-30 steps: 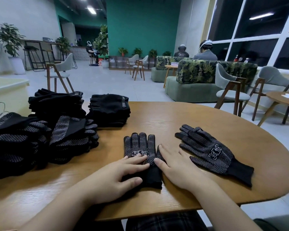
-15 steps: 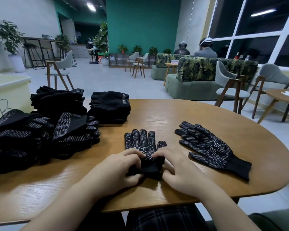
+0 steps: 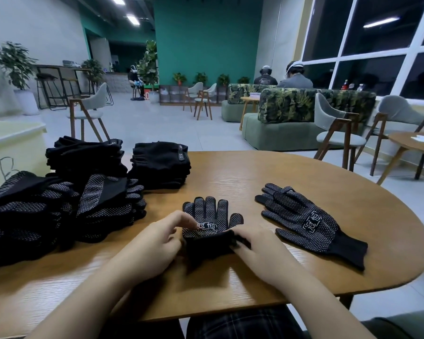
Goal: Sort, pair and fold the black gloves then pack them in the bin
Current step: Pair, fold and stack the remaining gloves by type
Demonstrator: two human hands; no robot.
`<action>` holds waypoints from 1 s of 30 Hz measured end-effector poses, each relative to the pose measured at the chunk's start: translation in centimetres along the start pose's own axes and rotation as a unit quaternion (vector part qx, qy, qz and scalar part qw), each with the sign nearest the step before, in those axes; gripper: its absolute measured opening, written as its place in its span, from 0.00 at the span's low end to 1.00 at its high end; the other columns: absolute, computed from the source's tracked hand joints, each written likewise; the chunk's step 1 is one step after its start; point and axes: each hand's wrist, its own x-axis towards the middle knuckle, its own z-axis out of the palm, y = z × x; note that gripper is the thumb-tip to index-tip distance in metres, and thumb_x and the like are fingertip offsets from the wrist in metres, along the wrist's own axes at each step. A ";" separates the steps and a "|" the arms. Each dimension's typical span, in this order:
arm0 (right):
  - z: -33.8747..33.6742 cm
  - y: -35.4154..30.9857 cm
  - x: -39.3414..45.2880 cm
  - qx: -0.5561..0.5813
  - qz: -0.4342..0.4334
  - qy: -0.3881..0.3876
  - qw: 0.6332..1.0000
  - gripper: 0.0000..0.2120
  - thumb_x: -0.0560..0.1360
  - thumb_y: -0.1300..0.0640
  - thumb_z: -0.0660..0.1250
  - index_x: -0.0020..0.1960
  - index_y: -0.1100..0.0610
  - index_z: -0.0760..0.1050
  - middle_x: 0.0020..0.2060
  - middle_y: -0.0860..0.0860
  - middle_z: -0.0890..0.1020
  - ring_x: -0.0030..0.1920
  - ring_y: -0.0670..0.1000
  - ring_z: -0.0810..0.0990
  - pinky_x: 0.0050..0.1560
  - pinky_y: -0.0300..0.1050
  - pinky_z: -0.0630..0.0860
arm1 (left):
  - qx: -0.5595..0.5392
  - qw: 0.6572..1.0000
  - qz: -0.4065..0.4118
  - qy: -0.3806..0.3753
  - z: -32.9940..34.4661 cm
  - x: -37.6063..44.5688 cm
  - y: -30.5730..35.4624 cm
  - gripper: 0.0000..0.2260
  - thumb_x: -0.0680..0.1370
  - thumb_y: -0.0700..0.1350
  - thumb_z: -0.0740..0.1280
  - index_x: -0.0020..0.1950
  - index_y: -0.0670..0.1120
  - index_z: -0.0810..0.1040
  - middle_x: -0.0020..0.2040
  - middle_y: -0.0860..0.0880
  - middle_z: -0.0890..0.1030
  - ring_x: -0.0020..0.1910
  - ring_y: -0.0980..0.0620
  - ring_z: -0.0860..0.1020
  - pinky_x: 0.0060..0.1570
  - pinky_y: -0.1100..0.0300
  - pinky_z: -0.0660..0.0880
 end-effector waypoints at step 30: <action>1.6 -1.5 7.4 -0.202 0.203 -0.016 0.958 0.13 0.83 0.53 0.50 0.61 0.60 0.65 0.56 0.57 0.78 0.57 0.57 0.76 0.42 0.45 0.65 | 0.305 0.938 -0.158 0.046 2.7 6.5 -0.2 0.17 0.80 0.39 0.54 0.67 0.38 0.53 0.43 0.48 0.77 0.44 0.45 0.78 0.38 0.54 0.69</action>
